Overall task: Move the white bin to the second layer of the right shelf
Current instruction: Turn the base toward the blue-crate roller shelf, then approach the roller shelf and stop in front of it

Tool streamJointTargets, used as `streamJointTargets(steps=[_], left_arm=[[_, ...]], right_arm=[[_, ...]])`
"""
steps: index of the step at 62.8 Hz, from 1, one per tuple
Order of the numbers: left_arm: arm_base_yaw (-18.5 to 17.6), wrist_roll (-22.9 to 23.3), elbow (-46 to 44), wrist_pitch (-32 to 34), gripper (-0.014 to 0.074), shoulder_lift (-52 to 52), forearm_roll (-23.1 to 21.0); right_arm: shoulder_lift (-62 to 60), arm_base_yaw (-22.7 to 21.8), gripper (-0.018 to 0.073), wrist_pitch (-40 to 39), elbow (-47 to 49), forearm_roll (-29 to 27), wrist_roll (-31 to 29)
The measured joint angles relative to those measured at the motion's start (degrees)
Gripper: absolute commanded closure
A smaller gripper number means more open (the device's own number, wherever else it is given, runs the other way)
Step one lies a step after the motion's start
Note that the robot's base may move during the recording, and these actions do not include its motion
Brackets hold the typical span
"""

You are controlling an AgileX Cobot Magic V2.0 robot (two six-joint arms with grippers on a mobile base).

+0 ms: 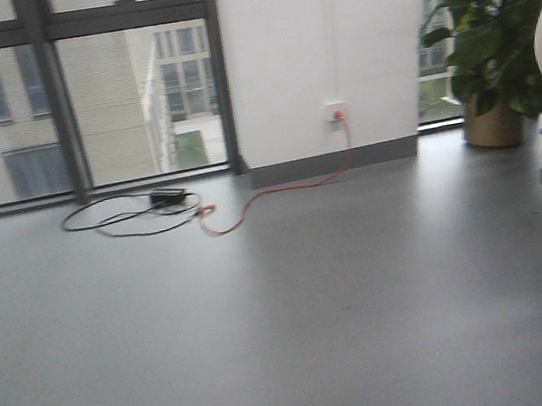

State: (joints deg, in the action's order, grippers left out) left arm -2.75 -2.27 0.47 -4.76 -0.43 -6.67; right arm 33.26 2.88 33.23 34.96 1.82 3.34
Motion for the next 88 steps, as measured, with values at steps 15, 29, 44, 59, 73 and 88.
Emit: streamJointTargets(steps=[15, 29, 44, 59, 73, 88], left_arm=[[0.0, 0.0, 0.0, 0.0, 0.0512, 0.0, 0.0], [0.0, 0.0, 0.0, 0.0, 0.0512, 0.0, 0.0], [0.0, 0.0, 0.0, 0.0, 0.0512, 0.0, 0.0], [0.0, 0.0, 0.0, 0.0, 0.0512, 0.0, 0.0], [0.0, 0.0, 0.0, 0.0, 0.0512, 0.0, 0.0], [0.0, 0.0, 0.0, 0.0, 0.0512, 0.0, 0.0]], right_arm=[[0.0, 0.0, 0.0504, 0.0, 0.0, 0.0, 0.0], [0.0, 0.0, 0.0504, 0.0, 0.0, 0.0, 0.0], [0.0, 0.0, 0.0504, 0.0, 0.0, 0.0, 0.0], [0.0, 0.0, 0.0504, 0.0, 0.0, 0.0, 0.0], [0.0, 0.0, 0.0504, 0.0, 0.0, 0.0, 0.0], [0.0, 0.0, 0.0504, 0.0, 0.0, 0.0, 0.0]])
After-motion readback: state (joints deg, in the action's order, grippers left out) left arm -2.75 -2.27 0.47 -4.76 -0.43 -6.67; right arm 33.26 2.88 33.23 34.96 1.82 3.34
